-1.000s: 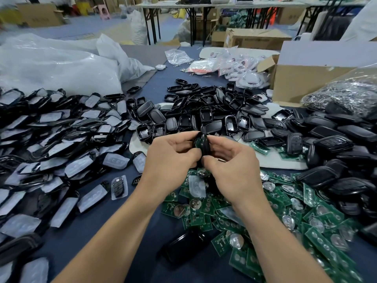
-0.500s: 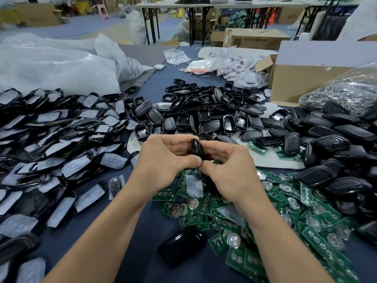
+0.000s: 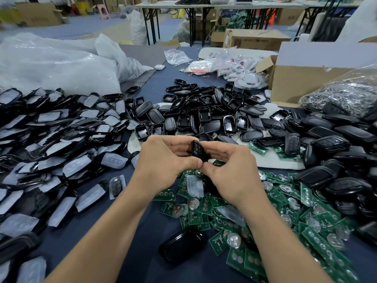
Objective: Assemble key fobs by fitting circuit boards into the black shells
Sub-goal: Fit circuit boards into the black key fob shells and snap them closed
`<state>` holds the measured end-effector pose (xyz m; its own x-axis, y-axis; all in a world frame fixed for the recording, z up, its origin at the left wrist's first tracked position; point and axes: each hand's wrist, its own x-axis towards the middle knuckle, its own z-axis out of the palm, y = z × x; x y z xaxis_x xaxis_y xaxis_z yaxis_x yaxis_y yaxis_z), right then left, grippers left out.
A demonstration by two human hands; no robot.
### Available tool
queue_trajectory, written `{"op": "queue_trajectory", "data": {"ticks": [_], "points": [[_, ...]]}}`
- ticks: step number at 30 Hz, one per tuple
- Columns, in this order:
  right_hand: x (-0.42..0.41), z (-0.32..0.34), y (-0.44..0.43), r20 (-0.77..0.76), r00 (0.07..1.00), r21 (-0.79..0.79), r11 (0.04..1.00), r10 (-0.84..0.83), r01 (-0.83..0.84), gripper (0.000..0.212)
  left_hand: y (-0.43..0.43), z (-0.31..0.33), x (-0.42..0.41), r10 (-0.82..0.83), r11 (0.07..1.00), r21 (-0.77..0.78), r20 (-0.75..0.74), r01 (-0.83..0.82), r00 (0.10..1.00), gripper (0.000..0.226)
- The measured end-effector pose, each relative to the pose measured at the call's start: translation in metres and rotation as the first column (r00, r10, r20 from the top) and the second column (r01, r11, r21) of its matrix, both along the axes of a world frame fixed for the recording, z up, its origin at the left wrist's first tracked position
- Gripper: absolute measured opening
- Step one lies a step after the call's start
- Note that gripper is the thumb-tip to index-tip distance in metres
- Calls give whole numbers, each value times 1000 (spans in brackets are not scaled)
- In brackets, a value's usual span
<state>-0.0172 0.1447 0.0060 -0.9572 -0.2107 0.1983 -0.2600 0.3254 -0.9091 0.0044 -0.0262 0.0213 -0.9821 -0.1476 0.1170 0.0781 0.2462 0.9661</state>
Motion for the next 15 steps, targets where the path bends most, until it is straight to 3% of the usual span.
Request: {"op": "queue_trajectory", "data": {"ticks": [8, 11, 15], "points": [[9, 3, -5, -24, 999, 66, 997, -49, 51, 53, 2, -1, 1, -9, 999, -31, 19, 10, 1000, 41], [14, 5, -9, -81, 992, 101, 989, -99, 107, 61, 5, 0, 2, -30, 995, 99, 13, 29, 999, 31], [15, 3, -12, -179, 975, 171, 972, -131, 162, 57, 14, 2, 1, 21, 980, 196, 16, -24, 1000, 26]]}}
